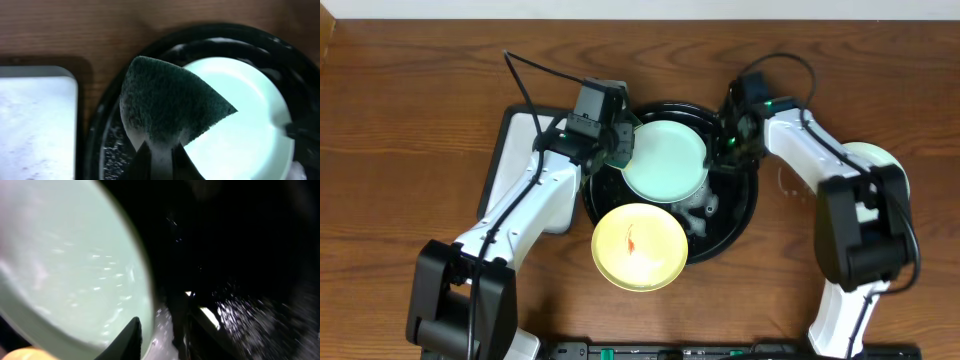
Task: Clean dirty plates on tray and stack at the side
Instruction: 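Scrub the pale green plate again while the right gripper holds its rim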
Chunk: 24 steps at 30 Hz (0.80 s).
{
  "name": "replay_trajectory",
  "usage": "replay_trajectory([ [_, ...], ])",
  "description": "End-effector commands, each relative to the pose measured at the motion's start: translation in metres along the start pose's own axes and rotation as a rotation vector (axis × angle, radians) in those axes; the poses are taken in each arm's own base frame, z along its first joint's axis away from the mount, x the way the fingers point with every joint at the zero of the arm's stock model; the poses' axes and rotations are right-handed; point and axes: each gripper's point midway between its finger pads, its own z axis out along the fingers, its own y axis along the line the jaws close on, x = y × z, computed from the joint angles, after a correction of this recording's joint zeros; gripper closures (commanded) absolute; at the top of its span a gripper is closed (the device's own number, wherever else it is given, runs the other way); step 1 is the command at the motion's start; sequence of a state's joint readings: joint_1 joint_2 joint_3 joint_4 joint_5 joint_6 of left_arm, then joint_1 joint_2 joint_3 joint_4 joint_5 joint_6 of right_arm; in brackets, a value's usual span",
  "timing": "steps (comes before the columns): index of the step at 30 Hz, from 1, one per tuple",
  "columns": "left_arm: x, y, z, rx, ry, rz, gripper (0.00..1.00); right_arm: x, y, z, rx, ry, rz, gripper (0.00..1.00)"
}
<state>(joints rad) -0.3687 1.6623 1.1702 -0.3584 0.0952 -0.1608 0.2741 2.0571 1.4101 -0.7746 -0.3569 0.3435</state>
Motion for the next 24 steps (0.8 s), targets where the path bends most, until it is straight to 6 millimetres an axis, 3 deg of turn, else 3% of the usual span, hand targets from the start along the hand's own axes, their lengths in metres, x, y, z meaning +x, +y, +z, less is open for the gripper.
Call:
replay_trajectory([
  [1, 0.005, -0.016, -0.005, 0.083, 0.019, -0.012, 0.92, 0.008, 0.002, 0.013, -0.051, 0.054, 0.003, 0.79],
  [3, 0.007, -0.018, -0.005, 0.085, 0.023, -0.008, 0.92, 0.009, 0.001, 0.016, -0.047, 0.062, 0.007, 0.91],
  [6, 0.007, -0.026, -0.004, 0.113, 0.024, 0.001, 0.92, 0.008, -0.002, 0.016, -0.033, 0.058, 0.019, 0.99],
  [11, 0.007, -0.042, 0.006, 0.160, 0.022, -0.005, 0.92, 0.005, -0.016, 0.016, 0.046, 0.037, 0.050, 0.99],
  [17, 0.028, -0.064, 0.042, 0.237, 0.097, -0.059, 0.92, 0.008, -0.027, 0.015, 0.110, 0.040, 0.059, 0.99],
  [24, 0.048, -0.053, 0.084, 0.197, 0.142, -0.066, 0.92, 0.010, -0.028, 0.015, 0.119, 0.046, 0.061, 0.99],
])
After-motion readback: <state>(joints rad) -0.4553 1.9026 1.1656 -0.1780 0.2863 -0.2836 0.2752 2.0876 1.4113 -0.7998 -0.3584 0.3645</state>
